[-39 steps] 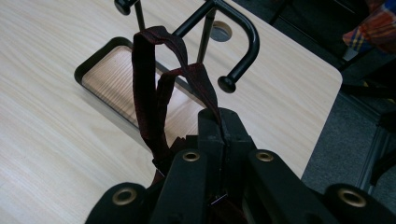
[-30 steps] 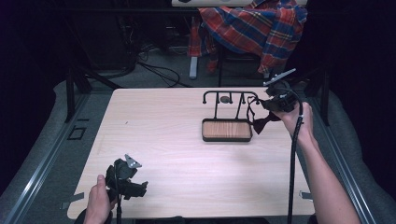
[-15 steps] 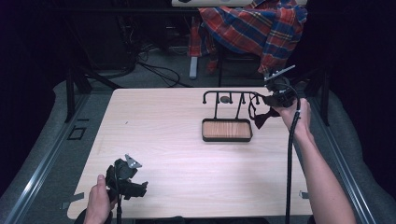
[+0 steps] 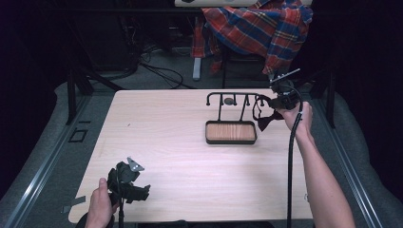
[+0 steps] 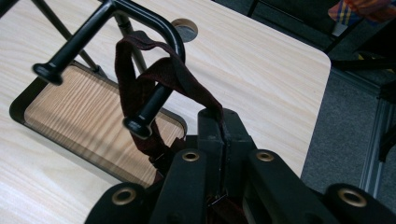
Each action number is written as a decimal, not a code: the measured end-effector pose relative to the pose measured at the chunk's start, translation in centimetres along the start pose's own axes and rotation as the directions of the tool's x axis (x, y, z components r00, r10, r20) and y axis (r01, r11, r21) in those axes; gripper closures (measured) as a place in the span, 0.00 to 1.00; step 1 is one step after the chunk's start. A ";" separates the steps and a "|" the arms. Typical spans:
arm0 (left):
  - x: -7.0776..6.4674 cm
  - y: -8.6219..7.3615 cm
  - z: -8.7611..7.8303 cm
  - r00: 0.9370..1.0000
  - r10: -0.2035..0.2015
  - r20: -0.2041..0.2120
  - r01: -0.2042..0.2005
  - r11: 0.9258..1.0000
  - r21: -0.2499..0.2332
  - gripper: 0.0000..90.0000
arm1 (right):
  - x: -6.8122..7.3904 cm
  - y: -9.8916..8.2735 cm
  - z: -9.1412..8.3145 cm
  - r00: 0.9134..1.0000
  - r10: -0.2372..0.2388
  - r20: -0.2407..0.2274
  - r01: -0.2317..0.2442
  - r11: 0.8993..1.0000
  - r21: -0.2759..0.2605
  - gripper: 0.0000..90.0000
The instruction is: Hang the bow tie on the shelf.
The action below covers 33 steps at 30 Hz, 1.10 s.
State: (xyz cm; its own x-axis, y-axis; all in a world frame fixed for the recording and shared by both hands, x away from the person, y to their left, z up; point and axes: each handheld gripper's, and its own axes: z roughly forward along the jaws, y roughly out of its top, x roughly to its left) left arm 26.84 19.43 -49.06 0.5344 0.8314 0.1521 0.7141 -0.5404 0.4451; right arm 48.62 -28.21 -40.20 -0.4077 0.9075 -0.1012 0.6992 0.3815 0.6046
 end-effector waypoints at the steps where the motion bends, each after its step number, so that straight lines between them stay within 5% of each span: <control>1: 0.0 0.0 0.0 1.000 0.000 -0.001 0.000 1.000 0.000 0.19 | -0.1 0.0 0.3 1.000 0.009 -0.004 -0.009 1.000 0.000 0.99; 14: 0.0 0.0 0.0 1.000 -0.001 0.000 0.001 1.000 -0.002 0.19 | -0.7 -1.0 1.9 0.996 0.072 -0.058 -0.072 0.997 0.008 0.98; 20: 0.0 0.0 0.0 1.000 -0.001 -0.002 0.001 1.000 -0.003 0.19 | -1.0 -1.7 2.7 0.986 0.112 -0.127 -0.110 0.994 0.019 0.97; 33: 0.0 0.0 0.0 1.000 0.000 -0.001 0.000 1.000 -0.002 0.19 | -0.8 -2.7 3.8 0.972 0.145 -0.188 -0.138 0.989 0.046 0.91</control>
State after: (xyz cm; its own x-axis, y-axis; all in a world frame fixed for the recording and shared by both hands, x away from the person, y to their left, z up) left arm 26.82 19.43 -49.04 0.5342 0.8314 0.1533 0.7129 -0.5405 0.4468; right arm 49.35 -29.29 -44.77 -0.4052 0.9039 0.1372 0.7750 0.2600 0.5760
